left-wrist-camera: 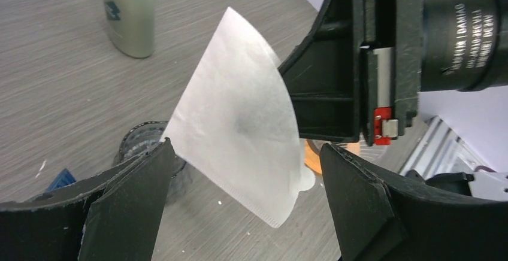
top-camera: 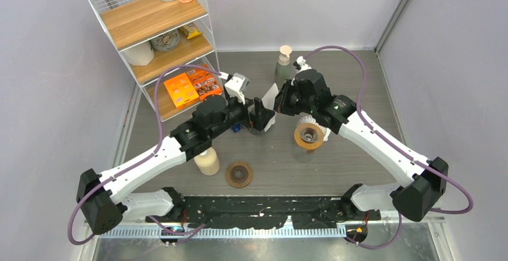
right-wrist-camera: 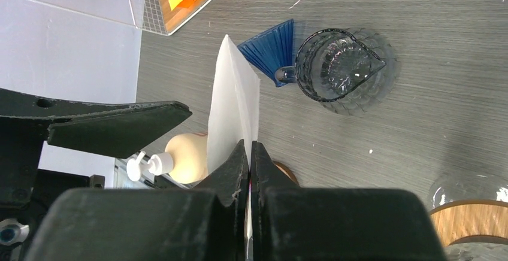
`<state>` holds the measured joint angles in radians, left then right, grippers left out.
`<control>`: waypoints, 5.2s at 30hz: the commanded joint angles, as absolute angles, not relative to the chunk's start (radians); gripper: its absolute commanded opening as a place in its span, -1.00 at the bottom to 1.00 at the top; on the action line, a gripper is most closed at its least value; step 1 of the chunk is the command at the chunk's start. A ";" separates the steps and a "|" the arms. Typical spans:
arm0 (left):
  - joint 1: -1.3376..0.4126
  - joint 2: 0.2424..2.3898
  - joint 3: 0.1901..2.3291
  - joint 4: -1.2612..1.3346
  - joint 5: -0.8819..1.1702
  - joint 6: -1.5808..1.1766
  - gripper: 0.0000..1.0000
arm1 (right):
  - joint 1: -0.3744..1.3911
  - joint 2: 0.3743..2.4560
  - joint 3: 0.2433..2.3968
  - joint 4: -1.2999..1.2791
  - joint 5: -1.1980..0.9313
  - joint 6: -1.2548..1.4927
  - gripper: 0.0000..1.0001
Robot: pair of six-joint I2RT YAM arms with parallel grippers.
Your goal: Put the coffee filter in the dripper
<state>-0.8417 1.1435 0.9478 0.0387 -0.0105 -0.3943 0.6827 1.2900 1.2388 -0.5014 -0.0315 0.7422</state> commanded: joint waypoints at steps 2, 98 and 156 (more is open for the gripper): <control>-0.861 1.164 1.007 0.017 -0.151 -0.358 0.98 | 0.692 1.282 1.276 -0.463 -0.021 0.779 -0.90; -0.930 1.249 1.184 -0.282 -0.408 -0.227 -1.00 | 0.726 1.400 1.462 -0.761 0.026 0.327 -0.90; -0.653 0.778 0.773 -0.209 -0.177 -0.313 0.99 | 0.395 1.143 1.345 -1.164 -0.069 0.209 -0.89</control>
